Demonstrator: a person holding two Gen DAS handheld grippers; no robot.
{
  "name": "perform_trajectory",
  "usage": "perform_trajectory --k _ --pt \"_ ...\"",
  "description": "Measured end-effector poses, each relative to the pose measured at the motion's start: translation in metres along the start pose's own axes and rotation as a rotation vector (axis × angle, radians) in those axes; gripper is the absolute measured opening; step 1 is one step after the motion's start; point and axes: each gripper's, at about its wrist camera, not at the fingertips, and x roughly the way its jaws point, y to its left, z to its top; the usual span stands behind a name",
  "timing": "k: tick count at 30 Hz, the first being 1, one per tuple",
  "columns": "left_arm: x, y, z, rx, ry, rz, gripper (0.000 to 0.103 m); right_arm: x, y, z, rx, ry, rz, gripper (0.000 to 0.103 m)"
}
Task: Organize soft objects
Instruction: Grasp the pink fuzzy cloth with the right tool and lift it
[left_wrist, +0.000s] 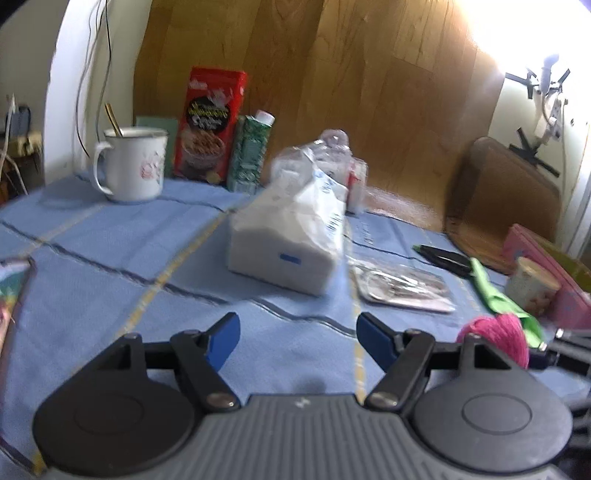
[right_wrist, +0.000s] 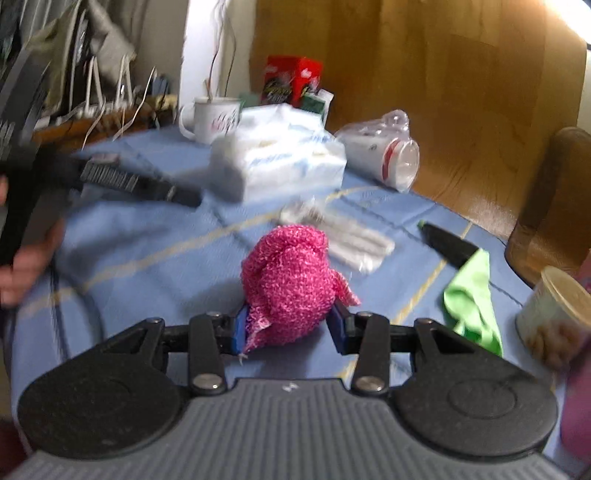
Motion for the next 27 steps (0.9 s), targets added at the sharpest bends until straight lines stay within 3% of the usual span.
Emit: perform_trajectory --k 3,9,27 --pt "0.001 -0.009 -0.008 -0.028 0.038 -0.058 0.072 -0.011 0.003 -0.006 0.000 -0.012 -0.010 0.046" --pt "0.000 -0.045 -0.017 0.068 0.068 -0.061 0.072 -0.021 0.004 -0.016 0.041 -0.022 -0.005 0.047" --pt "0.000 -0.085 -0.023 0.181 0.162 0.075 0.075 -0.036 0.000 -0.032 0.124 -0.034 -0.018 0.053"
